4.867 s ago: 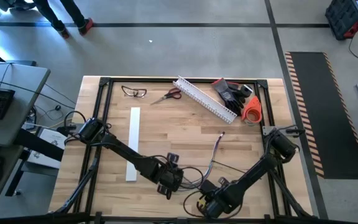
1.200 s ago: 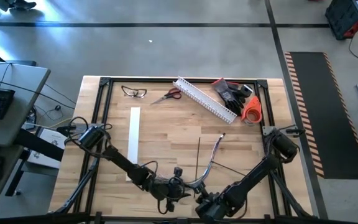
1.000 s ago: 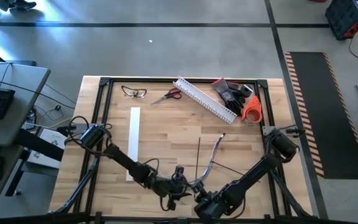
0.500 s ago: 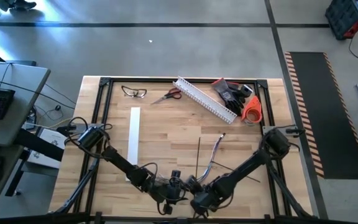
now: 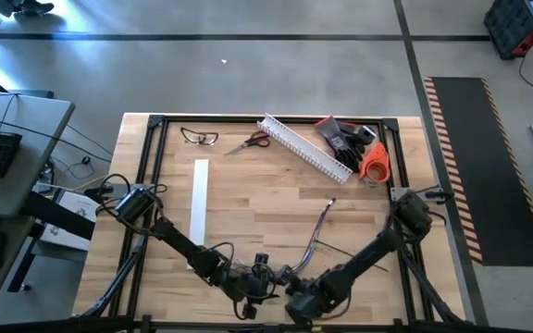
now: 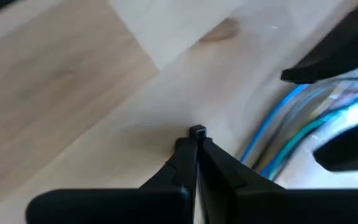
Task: Ziptie cables
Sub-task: Wrap the black zip tie on the cable wires
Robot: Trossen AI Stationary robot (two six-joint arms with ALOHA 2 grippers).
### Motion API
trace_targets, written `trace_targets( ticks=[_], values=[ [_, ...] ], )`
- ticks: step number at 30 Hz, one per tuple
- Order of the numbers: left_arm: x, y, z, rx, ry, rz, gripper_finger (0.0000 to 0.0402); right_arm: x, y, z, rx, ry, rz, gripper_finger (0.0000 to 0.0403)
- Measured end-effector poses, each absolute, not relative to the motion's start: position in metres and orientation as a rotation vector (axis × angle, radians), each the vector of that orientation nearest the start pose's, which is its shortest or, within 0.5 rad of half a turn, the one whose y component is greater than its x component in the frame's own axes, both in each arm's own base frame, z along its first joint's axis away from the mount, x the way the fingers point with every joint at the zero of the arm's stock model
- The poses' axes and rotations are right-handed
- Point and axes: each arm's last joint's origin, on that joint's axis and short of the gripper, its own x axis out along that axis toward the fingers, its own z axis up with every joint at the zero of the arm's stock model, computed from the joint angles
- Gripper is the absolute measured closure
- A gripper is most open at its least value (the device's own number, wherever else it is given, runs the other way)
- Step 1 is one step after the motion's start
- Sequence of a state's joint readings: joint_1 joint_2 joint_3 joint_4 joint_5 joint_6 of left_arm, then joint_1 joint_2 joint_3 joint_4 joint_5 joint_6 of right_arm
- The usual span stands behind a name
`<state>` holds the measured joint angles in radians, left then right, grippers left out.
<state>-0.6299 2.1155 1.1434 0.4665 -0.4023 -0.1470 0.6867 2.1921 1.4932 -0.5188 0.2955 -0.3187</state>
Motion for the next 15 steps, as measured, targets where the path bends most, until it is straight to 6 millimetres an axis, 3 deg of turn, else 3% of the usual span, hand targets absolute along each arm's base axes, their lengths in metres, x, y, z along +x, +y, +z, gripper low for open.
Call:
trace_targets(
  ticks=[15],
  values=[
    [0.354,-0.239,0.117,0.118,0.448,-0.185,0.027,0.283,0.303,0.116,-0.791,0.932,0.009,0.0403]
  ],
)
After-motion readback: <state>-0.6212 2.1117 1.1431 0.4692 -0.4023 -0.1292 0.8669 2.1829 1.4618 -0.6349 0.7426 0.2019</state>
